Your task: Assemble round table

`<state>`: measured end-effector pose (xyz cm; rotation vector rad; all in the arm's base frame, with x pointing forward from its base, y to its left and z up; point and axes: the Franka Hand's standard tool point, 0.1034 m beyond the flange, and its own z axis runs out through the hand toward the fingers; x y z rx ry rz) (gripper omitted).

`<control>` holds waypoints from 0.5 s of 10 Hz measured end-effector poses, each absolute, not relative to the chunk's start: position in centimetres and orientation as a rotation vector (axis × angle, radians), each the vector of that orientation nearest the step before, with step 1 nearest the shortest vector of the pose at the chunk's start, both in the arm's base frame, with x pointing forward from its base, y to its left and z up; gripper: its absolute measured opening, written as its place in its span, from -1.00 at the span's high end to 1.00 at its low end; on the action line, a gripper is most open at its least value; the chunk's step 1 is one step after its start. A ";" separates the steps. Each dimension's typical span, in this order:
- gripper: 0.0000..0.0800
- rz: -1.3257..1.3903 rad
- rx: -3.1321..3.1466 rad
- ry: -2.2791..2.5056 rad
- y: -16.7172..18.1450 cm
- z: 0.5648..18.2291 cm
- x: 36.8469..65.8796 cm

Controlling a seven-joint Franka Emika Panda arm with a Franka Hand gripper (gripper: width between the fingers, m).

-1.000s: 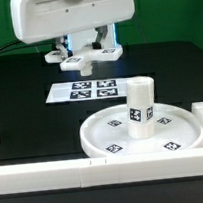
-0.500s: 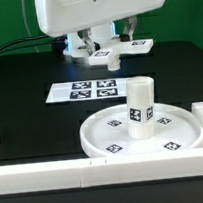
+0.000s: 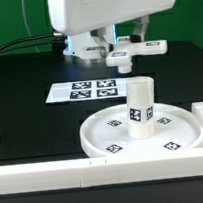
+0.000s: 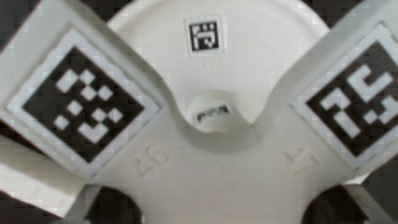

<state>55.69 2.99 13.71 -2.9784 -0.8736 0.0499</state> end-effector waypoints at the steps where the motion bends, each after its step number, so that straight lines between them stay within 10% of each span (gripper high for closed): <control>1: -0.11 0.085 -2.963 -0.922 4.4 13.3 56.7; 5: -0.11 0.073 -2.967 -0.925 4.0 13.1 56.6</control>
Offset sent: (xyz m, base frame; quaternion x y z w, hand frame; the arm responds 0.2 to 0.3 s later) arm 0.0000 0.0000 0.0000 0.0000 0.0000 0.0000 1.0000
